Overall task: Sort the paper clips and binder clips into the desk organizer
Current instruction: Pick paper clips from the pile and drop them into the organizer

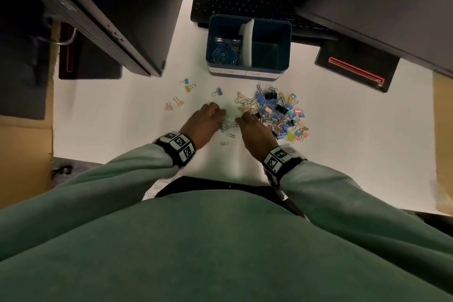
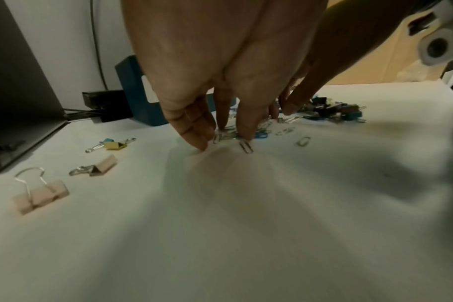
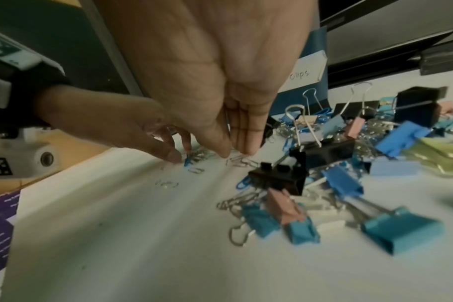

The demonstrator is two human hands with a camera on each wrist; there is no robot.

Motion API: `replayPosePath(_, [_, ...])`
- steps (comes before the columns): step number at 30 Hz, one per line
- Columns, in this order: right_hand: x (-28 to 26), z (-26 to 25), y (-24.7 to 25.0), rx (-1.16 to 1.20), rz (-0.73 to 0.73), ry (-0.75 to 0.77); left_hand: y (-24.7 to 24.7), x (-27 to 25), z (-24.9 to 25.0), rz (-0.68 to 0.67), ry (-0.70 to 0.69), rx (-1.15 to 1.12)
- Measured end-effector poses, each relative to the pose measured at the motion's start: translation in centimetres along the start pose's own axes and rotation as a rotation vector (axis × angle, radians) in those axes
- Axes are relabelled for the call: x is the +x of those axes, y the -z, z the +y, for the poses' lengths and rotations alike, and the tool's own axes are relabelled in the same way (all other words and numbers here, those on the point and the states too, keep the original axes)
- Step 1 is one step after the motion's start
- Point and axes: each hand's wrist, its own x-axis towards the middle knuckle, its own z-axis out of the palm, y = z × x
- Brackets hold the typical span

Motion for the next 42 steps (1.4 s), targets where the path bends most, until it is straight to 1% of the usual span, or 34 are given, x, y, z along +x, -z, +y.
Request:
replayPosePath(2, [-0.2,-0.2,-0.1,0.010,-0.012,0.043,0.1,-1.0,0.5,-0.041,-0.025,-0.025])
replayPosePath(3, [-0.5,-0.1,0.0,0.040,-0.014,0.035,0.1,-1.5,0.5,-0.057,-0.022,-0.045])
replayPosePath(5, [-1.1,0.3,0.3,0.106,-0.017,-0.018,0.1,-2.7,0.5,-0.086,0.041,-0.075])
replayPosePath(7, [-1.3,0.4,0.5,0.102,-0.059,-0.066,0.1,-3.2,0.9,-0.065,0.120,-0.070])
replayPosePath(8, [-1.1,0.1,0.4,0.086,-0.084,-0.074,0.0,-3.0,1.2,-0.059,0.150,-0.072])
replayPosePath(10, [-0.2,-0.7,0.1,0.092,-0.107,-0.060,-0.5,-2.1,2.0,-0.065,0.166,-0.071])
replayPosePath(13, [1.4,-1.5,-0.5,0.123,-0.084,-0.022,-1.0,-0.4,2.7,-0.090,0.153,-0.064])
replayPosePath(17, [2.1,-1.3,-0.6,0.095,-0.067,-0.009,-0.2,0.0,2.6,-0.044,0.207,-0.149])
replayPosePath(19, [2.4,-1.0,-0.6,0.073,-0.069,-0.014,0.2,0.1,2.4,-0.051,0.230,-0.158])
replayPosePath(23, [2.7,-0.3,0.1,0.192,-0.080,-0.100,0.8,0.2,1.9,-0.070,0.214,-0.189])
replayPosePath(26, [2.4,0.8,1.3,0.362,-0.076,-0.181,1.6,-0.2,1.1,-0.055,0.237,-0.225])
replayPosePath(28, [1.9,1.3,2.5,0.474,-0.056,-0.193,2.7,-0.6,0.7,-0.013,0.256,-0.284])
replayPosePath(30, [1.4,1.4,4.4,0.575,-0.014,-0.197,4.9,-0.7,0.9,0.059,0.269,-0.385])
replayPosePath(33, [1.8,1.0,8.6,0.774,0.148,-0.199,9.6,0.9,2.0,0.242,0.307,-0.566])
replayPosePath(35, [3.7,0.5,11.5,0.825,0.267,-0.199,12.6,3.4,2.6,0.362,0.318,-0.567])
replayPosePath(37, [7.1,0.1,13.9,0.798,0.373,-0.253,14.6,6.5,2.5,0.416,0.331,-0.486])
replayPosePath(38, [9.2,0.1,14.5,0.758,0.392,-0.296,15.1,7.8,2.3,0.412,0.339,-0.458])
replayPosePath(40, [12.7,-0.3,15.2,0.618,0.347,-0.363,15.4,9.5,1.9,0.362,0.340,-0.361])
replayPosePath(42, [14.4,-0.2,15.0,0.458,0.276,-0.370,14.7,9.4,1.7,0.344,0.328,-0.247])
